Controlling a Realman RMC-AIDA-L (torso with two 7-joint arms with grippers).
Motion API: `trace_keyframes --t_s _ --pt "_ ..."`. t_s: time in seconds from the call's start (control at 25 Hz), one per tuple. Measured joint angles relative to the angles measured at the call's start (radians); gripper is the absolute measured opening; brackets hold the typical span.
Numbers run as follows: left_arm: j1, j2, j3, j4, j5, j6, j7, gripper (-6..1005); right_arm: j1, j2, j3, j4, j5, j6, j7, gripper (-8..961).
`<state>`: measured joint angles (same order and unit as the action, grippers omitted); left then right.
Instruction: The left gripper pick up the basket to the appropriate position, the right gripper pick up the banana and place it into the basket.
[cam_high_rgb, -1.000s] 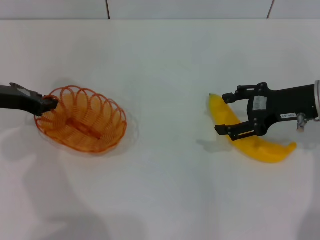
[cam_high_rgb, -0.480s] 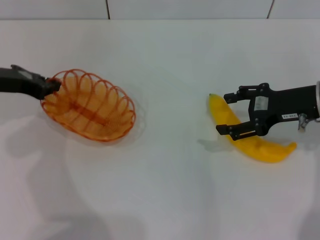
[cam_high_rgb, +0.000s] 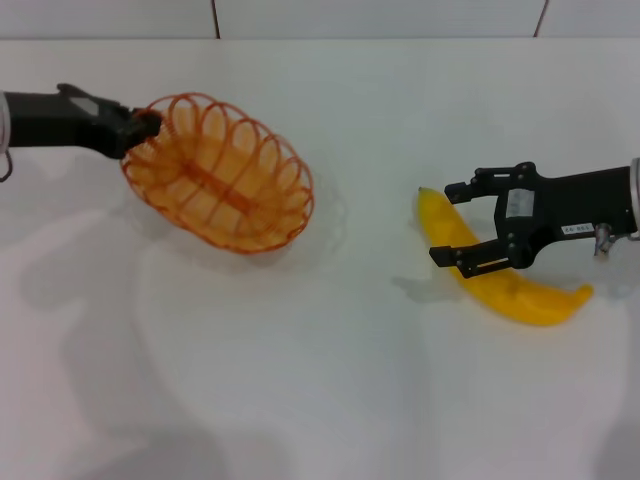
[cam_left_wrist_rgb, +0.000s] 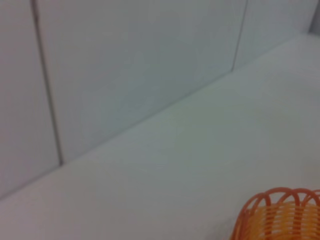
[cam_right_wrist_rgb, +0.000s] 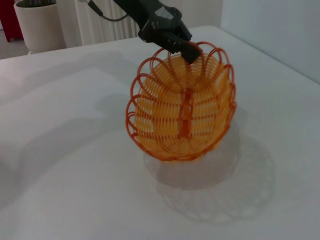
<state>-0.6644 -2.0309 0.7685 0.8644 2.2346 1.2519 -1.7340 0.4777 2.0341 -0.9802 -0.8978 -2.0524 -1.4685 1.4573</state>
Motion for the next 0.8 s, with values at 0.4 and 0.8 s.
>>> trace_keyframes --t_s 0.4,0.8 --pt "-0.03 0.0 -0.007 -0.136 -0.109 -0.074 0.082 67 0.011 0.001 -0.002 -0.006 0.0 -0.009 0.001 889" --pt "-0.033 0.0 -0.013 -0.282 -0.233 -0.189 0.131 68 0.013 0.0 -0.009 -0.004 -0.001 -0.009 0.019 889"
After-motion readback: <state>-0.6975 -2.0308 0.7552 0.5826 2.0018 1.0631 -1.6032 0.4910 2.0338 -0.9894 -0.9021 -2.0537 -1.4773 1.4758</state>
